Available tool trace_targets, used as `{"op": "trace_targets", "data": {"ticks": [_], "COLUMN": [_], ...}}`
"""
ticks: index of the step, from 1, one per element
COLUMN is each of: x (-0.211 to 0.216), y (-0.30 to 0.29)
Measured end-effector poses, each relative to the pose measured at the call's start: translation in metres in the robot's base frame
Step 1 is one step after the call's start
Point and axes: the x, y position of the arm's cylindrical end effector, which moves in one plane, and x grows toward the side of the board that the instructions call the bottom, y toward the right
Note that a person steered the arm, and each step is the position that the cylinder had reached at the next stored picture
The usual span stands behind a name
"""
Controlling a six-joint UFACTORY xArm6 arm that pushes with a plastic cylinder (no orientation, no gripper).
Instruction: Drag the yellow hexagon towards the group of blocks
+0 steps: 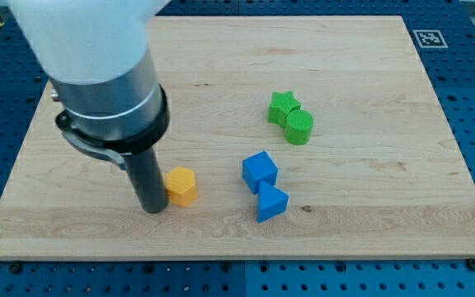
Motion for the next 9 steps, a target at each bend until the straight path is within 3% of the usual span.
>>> {"op": "trace_targets", "data": {"ticks": [3,5,9], "x": [0.033,0.033,-0.018], "y": [0.037,0.063,0.046]}}
